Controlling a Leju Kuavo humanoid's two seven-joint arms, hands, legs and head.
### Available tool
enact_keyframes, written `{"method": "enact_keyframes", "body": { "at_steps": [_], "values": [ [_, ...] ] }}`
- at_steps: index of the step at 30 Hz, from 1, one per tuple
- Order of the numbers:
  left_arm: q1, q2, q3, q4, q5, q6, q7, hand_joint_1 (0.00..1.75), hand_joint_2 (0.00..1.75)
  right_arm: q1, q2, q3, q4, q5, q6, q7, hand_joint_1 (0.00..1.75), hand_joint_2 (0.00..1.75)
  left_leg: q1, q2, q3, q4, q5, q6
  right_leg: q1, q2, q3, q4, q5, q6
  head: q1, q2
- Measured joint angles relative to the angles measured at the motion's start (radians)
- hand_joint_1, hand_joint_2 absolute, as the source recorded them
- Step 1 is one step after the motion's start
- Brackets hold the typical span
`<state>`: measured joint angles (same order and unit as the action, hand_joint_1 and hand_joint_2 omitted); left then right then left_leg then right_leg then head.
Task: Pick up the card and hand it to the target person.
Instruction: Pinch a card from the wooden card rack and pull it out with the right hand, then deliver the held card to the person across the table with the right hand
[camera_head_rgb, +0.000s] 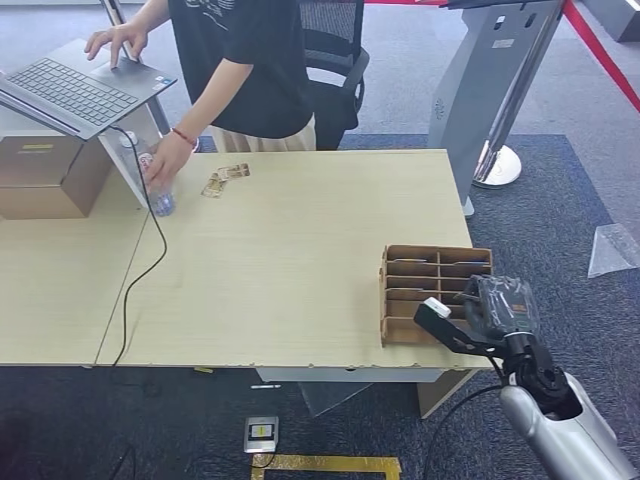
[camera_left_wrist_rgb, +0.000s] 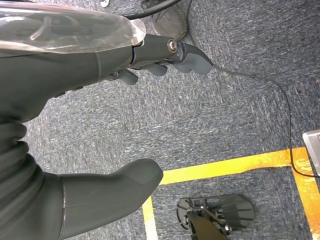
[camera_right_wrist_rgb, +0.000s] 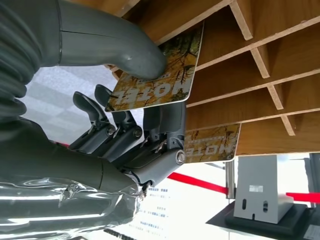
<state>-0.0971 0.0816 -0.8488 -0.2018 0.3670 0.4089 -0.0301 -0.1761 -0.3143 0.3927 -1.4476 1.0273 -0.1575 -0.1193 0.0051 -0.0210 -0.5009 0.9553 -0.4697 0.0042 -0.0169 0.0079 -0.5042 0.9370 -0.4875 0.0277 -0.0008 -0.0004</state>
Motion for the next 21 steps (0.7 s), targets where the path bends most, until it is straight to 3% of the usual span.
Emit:
{"method": "enact_keyframes", "body": {
  "at_steps": [9,21],
  "values": [
    [0.0,0.0,0.0,0.0,-0.005,-0.009,0.0,0.0,1.75,-0.018,-0.022,-0.027,-0.057,-0.047,0.144,-0.038,1.66,1.75,0.0,0.0,0.0,0.0,0.0,0.0,0.0,0.0,0.0,0.0,0.0,0.0,0.0,0.0],
    [0.001,0.001,0.0,0.0,0.0,-0.011,-0.01,0.0,1.75,-0.125,-0.161,-0.062,-0.23,-0.236,0.316,0.014,1.73,1.75,0.0,0.0,0.0,0.001,0.0,0.0,0.0,0.0,0.0,0.0,0.0,0.0,0.0,0.0]
  ]
}}
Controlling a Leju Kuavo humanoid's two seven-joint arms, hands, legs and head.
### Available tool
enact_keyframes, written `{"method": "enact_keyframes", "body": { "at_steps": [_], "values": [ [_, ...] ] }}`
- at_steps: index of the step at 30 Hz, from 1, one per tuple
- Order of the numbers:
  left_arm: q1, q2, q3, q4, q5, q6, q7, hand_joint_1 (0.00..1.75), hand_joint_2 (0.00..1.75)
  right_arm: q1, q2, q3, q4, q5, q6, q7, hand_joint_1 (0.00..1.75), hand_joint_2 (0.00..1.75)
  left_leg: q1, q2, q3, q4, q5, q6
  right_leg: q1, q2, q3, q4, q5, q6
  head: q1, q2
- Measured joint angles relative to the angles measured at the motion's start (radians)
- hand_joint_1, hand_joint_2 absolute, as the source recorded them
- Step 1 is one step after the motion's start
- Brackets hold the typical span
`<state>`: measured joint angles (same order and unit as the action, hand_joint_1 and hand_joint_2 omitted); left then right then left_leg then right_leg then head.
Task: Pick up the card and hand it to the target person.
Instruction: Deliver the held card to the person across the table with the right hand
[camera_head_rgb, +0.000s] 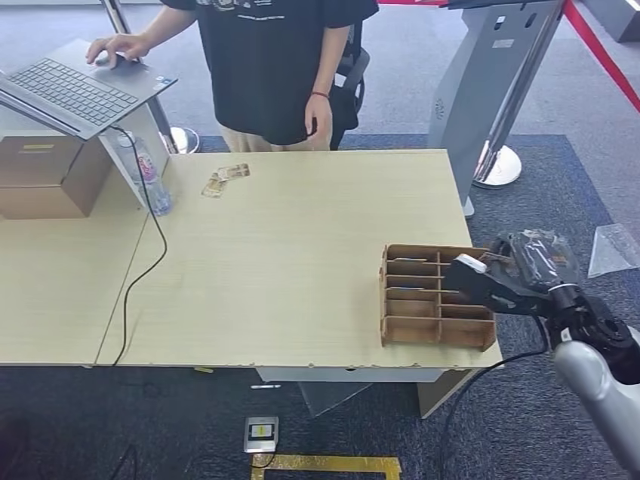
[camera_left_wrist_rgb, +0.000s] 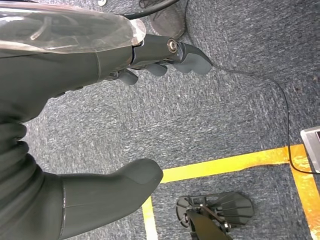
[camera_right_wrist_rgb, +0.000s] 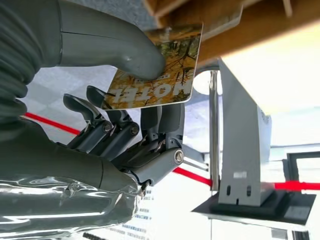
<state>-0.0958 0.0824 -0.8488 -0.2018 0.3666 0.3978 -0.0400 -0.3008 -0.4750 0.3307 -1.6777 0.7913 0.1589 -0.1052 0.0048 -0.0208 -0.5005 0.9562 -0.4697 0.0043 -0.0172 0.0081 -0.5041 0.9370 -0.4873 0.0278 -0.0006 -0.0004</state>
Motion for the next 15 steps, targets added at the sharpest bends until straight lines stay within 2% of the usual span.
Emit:
{"method": "enact_keyframes", "body": {
  "at_steps": [9,15],
  "values": [
    [0.0,0.0,0.0,0.0,0.009,0.002,-0.004,0.0,1.75,-0.093,-0.102,-0.028,-0.094,-0.096,0.015,0.03,1.75,1.75,0.0,0.0,0.0,0.0,0.0,0.0,0.0,0.0,0.0,0.0,0.0,0.0,0.0,0.0],
    [0.0,-0.001,0.0,0.0,0.01,0.004,-0.004,0.0,1.75,-0.152,-0.121,-0.03,-0.105,-0.122,-0.056,0.021,1.75,1.75,0.0,0.0,0.0,0.0,0.0,0.0,0.0,0.0,0.0,0.0,0.0,0.0,0.0,0.0]
  ]
}}
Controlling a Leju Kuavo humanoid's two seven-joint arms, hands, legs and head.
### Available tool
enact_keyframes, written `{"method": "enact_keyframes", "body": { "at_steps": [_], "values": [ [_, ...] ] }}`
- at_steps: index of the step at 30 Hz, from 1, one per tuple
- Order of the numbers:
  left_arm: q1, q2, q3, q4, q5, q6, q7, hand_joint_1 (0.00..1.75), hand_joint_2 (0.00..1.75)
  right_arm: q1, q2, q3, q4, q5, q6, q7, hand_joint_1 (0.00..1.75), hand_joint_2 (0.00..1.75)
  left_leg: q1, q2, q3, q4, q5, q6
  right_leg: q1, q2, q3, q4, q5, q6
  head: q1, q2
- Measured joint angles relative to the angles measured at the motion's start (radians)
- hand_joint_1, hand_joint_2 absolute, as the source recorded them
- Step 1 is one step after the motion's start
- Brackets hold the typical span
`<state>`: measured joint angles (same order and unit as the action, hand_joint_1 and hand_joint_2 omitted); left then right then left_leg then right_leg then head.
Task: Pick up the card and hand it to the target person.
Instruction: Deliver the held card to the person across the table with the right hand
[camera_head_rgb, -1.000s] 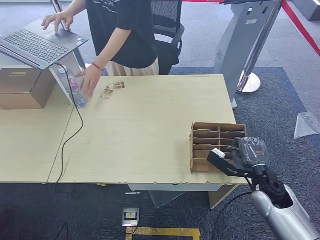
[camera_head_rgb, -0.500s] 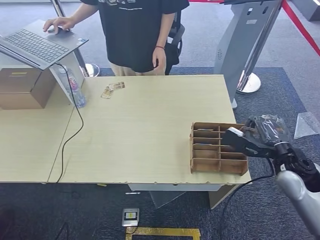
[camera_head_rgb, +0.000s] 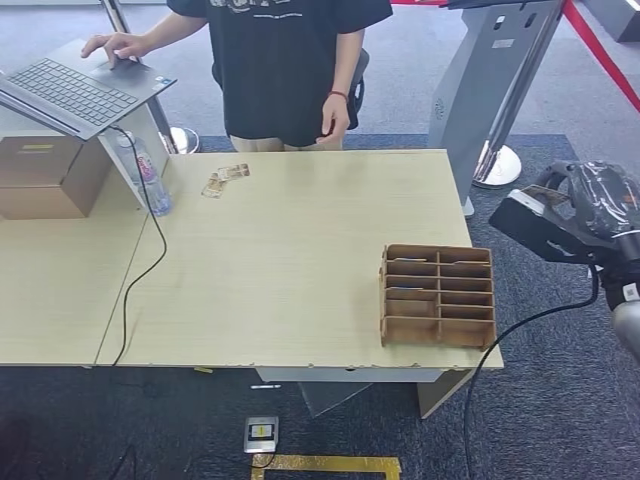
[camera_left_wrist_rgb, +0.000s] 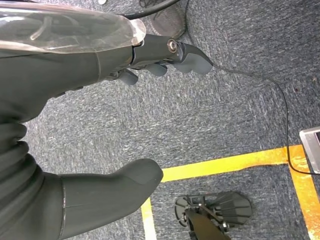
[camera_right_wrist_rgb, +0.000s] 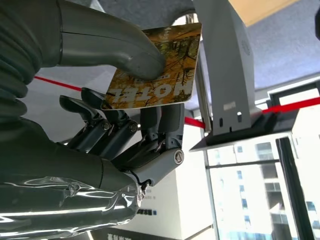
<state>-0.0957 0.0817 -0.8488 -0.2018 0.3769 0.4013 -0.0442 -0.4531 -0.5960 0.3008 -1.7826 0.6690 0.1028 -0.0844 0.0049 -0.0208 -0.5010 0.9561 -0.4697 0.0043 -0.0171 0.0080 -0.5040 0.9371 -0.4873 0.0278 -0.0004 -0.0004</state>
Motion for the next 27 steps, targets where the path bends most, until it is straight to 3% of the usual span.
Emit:
{"method": "enact_keyframes", "body": {
  "at_steps": [5,9,15,20,27],
  "values": [
    [-0.001,-0.001,0.0,0.0,-0.005,0.004,-0.002,0.0,1.75,-0.036,0.006,0.019,0.018,0.09,-0.115,0.008,1.75,1.75,0.0,0.0,-0.001,0.0,0.0,0.0,0.0,0.0,0.0,0.0,0.0,0.0,0.0,0.0],
    [-0.002,-0.004,-0.001,0.0,-0.012,0.009,-0.004,0.0,1.75,-0.059,0.037,0.059,0.071,0.309,-0.23,0.049,1.75,1.75,0.0,-0.001,-0.002,-0.001,0.0,0.0,0.0,-0.001,0.0,0.0,0.0,0.0,0.0,0.0],
    [-0.008,-0.013,-0.007,0.0,-0.021,0.017,-0.003,0.0,1.75,-0.11,0.127,0.133,0.223,0.601,-0.383,0.119,1.75,1.75,0.0,-0.001,-0.002,-0.001,0.0,0.0,0.0,-0.001,0.0,0.001,0.0,0.0,0.0,0.0],
    [-0.012,-0.017,-0.012,0.0,-0.03,0.017,0.004,0.0,1.75,-0.177,0.207,0.185,0.378,0.737,-0.415,0.172,1.75,1.75,0.0,-0.001,-0.002,-0.001,0.0,0.0,0.0,-0.001,0.0,0.001,0.0,0.0,0.0,0.0],
    [-0.012,-0.018,-0.026,0.0,-0.037,0.014,0.016,0.0,1.75,-0.226,0.284,0.228,0.522,0.781,-0.419,0.19,1.75,1.75,0.0,-0.002,-0.002,-0.001,0.0,0.0,0.0,-0.002,0.0,0.001,0.0,0.0,0.0,0.0]
  ]
}}
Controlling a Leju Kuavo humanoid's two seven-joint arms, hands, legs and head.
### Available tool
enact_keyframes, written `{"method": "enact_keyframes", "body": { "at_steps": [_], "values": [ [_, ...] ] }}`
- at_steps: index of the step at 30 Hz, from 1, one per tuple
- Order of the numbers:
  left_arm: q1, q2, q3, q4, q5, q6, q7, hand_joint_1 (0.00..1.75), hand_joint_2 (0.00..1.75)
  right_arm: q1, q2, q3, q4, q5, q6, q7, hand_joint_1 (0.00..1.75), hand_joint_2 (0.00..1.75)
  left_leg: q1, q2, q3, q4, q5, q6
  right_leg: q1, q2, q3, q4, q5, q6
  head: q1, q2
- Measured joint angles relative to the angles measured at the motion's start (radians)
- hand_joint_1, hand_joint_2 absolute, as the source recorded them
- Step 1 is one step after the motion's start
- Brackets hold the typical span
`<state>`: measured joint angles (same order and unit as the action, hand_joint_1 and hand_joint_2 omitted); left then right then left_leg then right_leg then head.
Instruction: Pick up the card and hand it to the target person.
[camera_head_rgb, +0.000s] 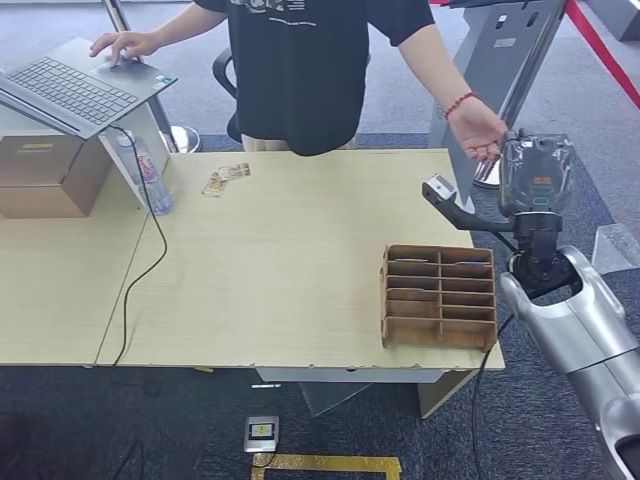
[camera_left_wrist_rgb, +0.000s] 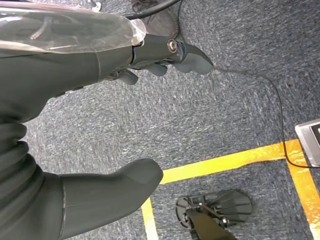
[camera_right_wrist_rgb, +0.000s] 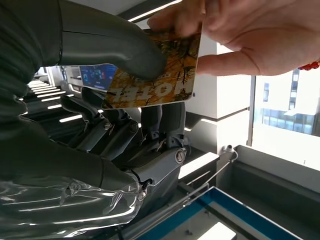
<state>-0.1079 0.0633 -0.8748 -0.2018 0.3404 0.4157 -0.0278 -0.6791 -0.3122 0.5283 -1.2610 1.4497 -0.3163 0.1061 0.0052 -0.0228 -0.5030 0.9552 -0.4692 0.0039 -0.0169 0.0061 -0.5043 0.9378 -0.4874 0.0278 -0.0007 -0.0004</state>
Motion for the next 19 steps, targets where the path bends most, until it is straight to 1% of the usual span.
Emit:
{"method": "enact_keyframes", "body": {
  "at_steps": [7,8,11,12,19],
  "values": [
    [0.0,0.0,-0.006,0.0,-0.002,-0.001,0.001,0.0,1.75,-0.024,0.04,0.024,0.071,0.008,0.007,0.005,1.75,1.75,0.0,0.0,0.0,0.0,0.0,0.0,0.0,0.0,0.0,0.0,0.0,0.0,0.0,0.0],
    [0.0,0.0,-0.008,0.0,-0.002,-0.001,0.002,0.0,1.75,-0.027,0.045,0.028,0.08,0.005,0.01,0.003,1.5,1.75,0.0,0.0,0.0,0.0,0.0,0.0,0.0,0.0,0.0,0.0,0.0,0.0,0.0,0.0],
    [0.0,-0.001,-0.013,0.0,-0.002,-0.002,0.002,0.0,1.75,-0.033,0.055,0.037,0.101,-0.01,0.02,-0.004,0.21,1.75,0.0,0.0,0.0,0.0,0.0,0.0,0.0,0.0,0.0,0.0,0.0,0.0,0.0,0.0],
    [0.0,-0.001,-0.013,0.0,-0.002,-0.003,0.002,0.0,1.75,-0.033,0.056,0.039,0.104,-0.016,0.023,-0.006,0.02,1.75,0.0,0.0,0.0,0.0,0.0,0.0,0.0,0.0,0.0,0.0,0.0,0.0,0.0,0.0],
    [0.001,-0.001,-0.014,0.0,0.006,-0.005,0.002,0.0,1.75,-0.03,0.061,0.042,0.115,-0.088,0.04,-0.023,0.0,1.75,0.0,0.0,0.001,0.0,0.0,0.0,0.0,0.001,0.0,0.0,0.0,0.0,0.0,0.0]
  ]
}}
